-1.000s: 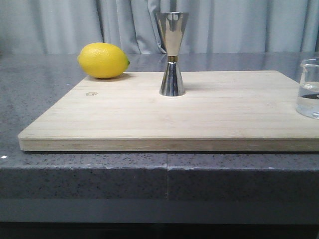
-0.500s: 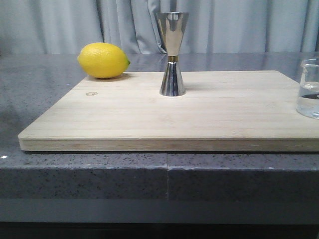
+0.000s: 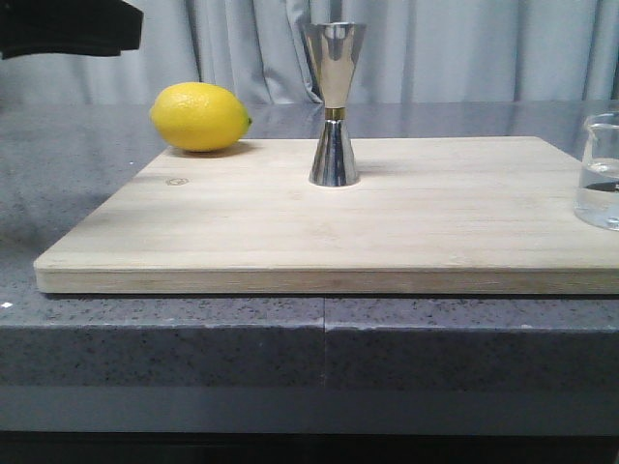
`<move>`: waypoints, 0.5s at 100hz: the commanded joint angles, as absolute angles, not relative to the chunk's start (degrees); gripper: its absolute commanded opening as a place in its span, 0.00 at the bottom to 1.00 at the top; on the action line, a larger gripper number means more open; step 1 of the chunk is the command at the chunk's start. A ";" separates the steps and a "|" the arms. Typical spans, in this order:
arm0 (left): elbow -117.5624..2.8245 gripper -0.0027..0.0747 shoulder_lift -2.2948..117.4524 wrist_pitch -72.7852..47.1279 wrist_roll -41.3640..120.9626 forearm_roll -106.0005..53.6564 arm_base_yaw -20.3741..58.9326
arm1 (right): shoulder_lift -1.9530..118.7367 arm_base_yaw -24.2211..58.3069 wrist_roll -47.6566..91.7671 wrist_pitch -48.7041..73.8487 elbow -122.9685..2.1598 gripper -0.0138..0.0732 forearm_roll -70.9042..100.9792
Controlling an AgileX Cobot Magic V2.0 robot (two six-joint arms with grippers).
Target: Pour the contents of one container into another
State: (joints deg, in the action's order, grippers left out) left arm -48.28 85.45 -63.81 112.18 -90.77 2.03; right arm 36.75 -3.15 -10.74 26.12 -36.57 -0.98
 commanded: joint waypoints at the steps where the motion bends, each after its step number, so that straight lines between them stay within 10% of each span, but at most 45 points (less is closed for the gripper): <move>1: -50.36 0.64 87.51 -68.80 116.43 -97.97 3.90 | 37.10 -3.54 -10.17 22.03 -38.64 0.55 -1.74; 50: -66.08 0.64 101.91 -68.32 117.17 -97.09 15.71 | 37.10 -3.54 -10.17 26.31 -38.64 0.55 -2.20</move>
State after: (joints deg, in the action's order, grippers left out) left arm -61.93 102.83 -64.81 117.05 -93.37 14.55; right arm 36.75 -3.15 -10.74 29.19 -36.57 -1.37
